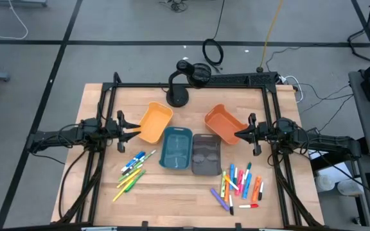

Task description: Pick & Place Markers

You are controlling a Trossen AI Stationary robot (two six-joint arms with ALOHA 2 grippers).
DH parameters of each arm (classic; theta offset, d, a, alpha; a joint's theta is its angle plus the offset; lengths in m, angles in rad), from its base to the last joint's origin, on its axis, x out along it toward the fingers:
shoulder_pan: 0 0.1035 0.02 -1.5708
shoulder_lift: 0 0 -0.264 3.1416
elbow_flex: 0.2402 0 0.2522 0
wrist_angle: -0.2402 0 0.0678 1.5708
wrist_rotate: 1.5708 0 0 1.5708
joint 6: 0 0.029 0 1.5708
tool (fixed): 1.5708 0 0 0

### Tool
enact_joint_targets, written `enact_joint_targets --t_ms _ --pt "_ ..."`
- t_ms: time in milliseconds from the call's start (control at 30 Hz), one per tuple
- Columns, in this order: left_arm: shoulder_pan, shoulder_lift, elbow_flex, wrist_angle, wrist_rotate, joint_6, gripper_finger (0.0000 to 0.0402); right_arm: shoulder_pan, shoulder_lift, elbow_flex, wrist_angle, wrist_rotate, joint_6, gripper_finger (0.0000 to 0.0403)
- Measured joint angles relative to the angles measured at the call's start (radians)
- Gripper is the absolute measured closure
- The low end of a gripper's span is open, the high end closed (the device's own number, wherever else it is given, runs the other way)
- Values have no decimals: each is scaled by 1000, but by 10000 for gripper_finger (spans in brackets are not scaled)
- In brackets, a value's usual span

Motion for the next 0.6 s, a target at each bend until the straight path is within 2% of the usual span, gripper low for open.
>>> enact_joint_targets --t_ms 600 --pt "0 0 0 0 0 0 275 0 0 0 14 0 7 392"
